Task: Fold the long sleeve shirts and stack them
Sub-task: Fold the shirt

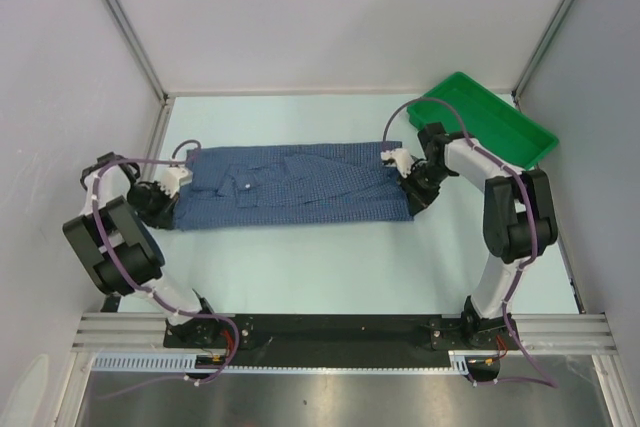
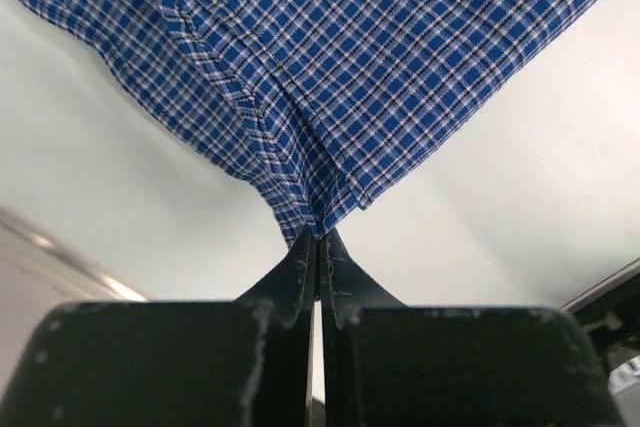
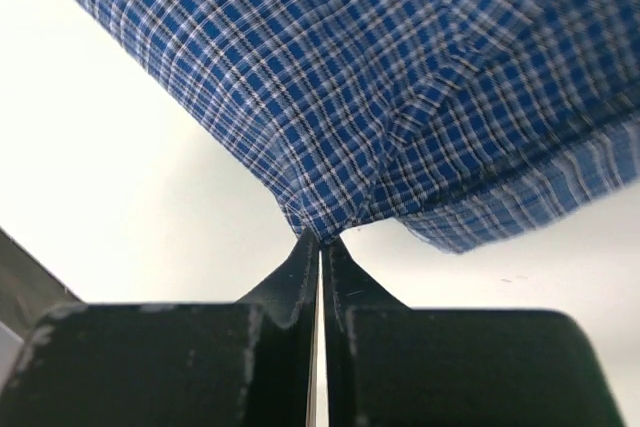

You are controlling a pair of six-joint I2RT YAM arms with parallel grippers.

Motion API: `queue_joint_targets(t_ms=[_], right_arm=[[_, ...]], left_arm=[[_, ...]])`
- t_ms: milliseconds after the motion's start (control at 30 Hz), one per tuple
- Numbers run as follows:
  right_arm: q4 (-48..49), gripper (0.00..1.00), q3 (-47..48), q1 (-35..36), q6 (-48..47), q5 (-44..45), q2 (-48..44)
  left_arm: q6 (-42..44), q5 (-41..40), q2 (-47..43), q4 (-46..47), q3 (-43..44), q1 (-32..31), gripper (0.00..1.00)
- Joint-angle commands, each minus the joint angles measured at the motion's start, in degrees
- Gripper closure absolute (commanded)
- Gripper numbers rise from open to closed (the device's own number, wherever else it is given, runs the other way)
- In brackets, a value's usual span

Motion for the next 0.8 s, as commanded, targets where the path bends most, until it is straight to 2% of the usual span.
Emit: queue_joint_targets(t_ms=[0,33,67,133,300,333,367,433,467,600,767], right_arm=[[-4.4,0.94,-3.0,0.5,-4.0,3.8,0.1],[-4.6,0.86,-3.7,0.5,-4.2,3.8,0.7],[-5.3,0.69,-3.7,0.4,-4.5,4.1,1.2],[-7.6,0.54,-3.5,-1.0,-4.8,3.7,0.5],[-9.4,0.52,-0.7,-3.7,-0.7,0.7,-6.5],[-8.9,0.51,-0.4,-3.3,0.7,-0.2,-7.4],[-6.4,0.5,-0.3,-2.9,4.3,-1.1,-8.1],[-2.8,0.49,-1.0,-0.5,8.1,-0.4,-9.2],[1.1,0.5,-1.8,0.3,10.3,1.5,-9.0],[6.3,0.57,-1.3,0.9,18.2,1.7,-3.9],[9.4,0.6,-1.1,2.1,19.9,2.1,1.6]], left_arm=[[7.0,-5.5,-3.0,-0.2,-5.5,0.0,1.0],[7.1,-7.2,-3.0,1.3,-6.6,0.0,0.93],[7.0,-8.0,-3.1,2.1,-8.6,0.0,0.69],[7.1,-8.4,-3.9,2.9,-9.5,0.7,0.54],[6.3,-2.1,-5.1,-1.9,-3.1,1.8,0.4],[5.5,-0.6,-5.4,-1.9,-1.0,1.5,0.31],[4.9,1.7,-5.7,-2.0,-0.4,1.0,0.27],[3.4,2.7,-6.7,-1.3,0.2,-1.5,0.23],[3.0,3.1,-7.1,-1.3,0.0,-2.6,0.22],[-1.2,3.3,-10.0,3.8,-3.4,-9.9,0.21],[-4.5,3.6,-8.7,6.8,-5.1,-14.4,0.23]])
